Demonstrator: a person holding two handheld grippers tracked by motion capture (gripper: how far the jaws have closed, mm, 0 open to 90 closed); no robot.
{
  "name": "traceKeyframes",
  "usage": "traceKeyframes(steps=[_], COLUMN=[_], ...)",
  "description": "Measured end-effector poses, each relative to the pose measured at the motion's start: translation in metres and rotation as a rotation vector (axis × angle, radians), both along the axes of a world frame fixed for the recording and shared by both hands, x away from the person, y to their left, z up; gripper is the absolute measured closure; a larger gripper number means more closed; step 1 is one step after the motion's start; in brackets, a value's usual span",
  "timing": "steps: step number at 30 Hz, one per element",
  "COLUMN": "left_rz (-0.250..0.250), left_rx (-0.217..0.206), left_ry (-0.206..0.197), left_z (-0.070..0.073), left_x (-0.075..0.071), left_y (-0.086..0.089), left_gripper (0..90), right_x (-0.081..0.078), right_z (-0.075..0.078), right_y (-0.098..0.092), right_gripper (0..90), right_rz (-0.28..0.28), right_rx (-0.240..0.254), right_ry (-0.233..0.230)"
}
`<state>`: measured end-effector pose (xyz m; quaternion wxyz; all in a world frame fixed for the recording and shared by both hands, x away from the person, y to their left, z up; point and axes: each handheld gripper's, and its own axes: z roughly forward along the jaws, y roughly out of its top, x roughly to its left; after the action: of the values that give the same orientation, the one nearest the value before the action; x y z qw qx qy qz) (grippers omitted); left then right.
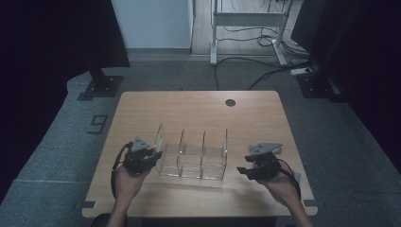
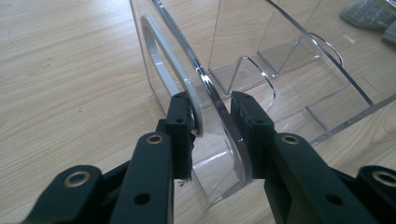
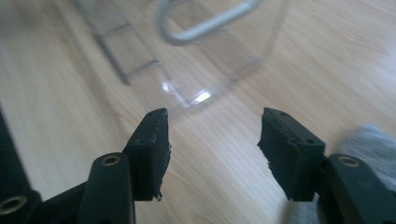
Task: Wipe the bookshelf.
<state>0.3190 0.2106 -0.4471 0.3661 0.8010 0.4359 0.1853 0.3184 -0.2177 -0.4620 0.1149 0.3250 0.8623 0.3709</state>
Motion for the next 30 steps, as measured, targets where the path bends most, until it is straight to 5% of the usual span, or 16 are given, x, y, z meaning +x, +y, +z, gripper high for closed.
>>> traceKeyframes(steps=[20, 30], left_rz=[-0.017, -0.028], left_rx=[0.036, 0.031], left_ry=[-0.005, -0.022], left_z=[0.000, -0.002], left_x=[0.018, 0.019], left_y=[0.009, 0.010], left_gripper=[79.2, 82.5], right_x=[0.017, 0.034], right_z=[-0.011, -0.048], right_y=[-0.061, -0.070], right_gripper=[32.6, 33.8], right_rz=[-0.247, -0.296], right_rx=[-0.115, -0.152], right_ry=[0.000, 0.083])
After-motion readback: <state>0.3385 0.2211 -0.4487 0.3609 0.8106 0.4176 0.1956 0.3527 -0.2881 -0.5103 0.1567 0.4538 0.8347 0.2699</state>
